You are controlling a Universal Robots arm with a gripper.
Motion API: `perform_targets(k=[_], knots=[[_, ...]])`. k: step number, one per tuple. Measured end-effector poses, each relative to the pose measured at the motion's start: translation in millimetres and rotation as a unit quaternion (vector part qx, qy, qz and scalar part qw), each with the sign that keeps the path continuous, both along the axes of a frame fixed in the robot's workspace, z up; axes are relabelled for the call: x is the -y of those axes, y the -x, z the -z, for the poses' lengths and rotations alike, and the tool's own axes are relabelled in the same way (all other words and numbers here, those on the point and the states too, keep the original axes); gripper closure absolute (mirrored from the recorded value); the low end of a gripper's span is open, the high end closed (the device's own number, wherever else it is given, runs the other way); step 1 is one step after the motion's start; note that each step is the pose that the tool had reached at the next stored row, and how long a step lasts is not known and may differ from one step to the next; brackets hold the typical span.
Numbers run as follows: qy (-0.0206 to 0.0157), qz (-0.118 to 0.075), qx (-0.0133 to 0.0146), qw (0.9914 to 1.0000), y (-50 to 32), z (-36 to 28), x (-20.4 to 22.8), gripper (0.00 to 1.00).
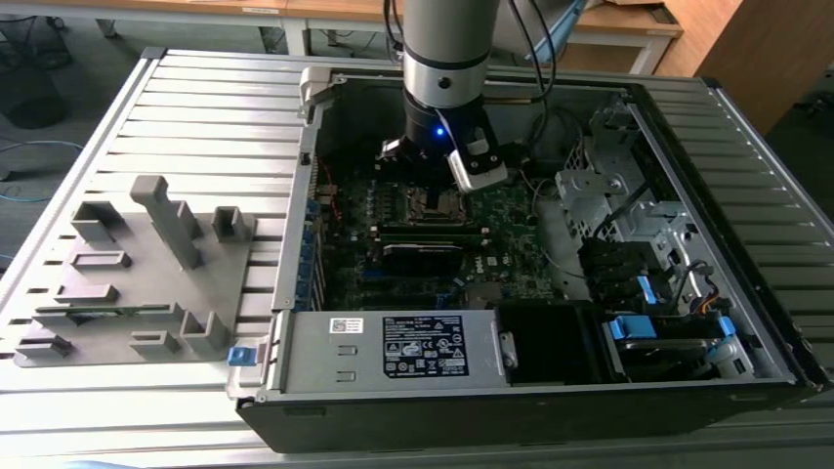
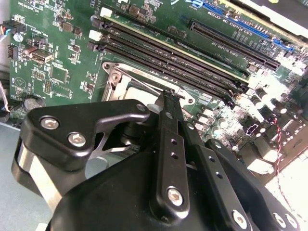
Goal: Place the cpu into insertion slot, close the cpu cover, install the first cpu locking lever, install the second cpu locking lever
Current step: 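Install the second cpu locking lever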
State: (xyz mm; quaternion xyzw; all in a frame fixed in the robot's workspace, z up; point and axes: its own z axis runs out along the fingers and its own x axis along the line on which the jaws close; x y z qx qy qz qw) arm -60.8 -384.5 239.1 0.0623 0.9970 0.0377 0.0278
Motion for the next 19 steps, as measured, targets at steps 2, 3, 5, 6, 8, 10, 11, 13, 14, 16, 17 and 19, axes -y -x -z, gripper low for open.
perform_targets(k=[2, 3, 5, 6, 8, 10, 11, 13, 14, 16, 17, 19], knots=[[-0.0001, 0.000, 0.0000, 1.00000, 0.1, 0.1, 0.0, 0.89], [-0.0002, 0.000, 0.0001, 1.00000, 1.0, 0.4, 0.0, 0.89], [-0.0001, -0.001, 0.0001, 1.00000, 4.2, 1.2, 0.0, 0.89], [-0.0001, -0.002, 0.0001, 1.00000, 5.4, 1.8, 0.0, 0.89], [-0.0001, -0.006, 0.0001, 0.99998, 7.3, 3.6, 0.0, 0.89], [-0.0001, -0.010, 0.0000, 0.99995, 8.5, 6.2, 0.0, 0.89], [-0.0001, -0.011, -0.0001, 0.99994, 8.6, 8.0, 0.1, 0.89], [-0.0001, -0.013, -0.0002, 0.99991, 9.3, 11.6, 0.1, 0.89], [-0.0001, -0.014, -0.0004, 0.99990, 9.7, 13.3, 0.1, 0.89], [0.0000, -0.016, -0.0007, 0.99987, 10.6, 16.5, 0.2, 0.89], [0.0001, -0.016, -0.0007, 0.99986, 11.2, 17.7, 0.2, 0.89], [0.0003, -0.018, -0.0009, 0.99984, 12.5, 19.8, 0.2, 0.89]])
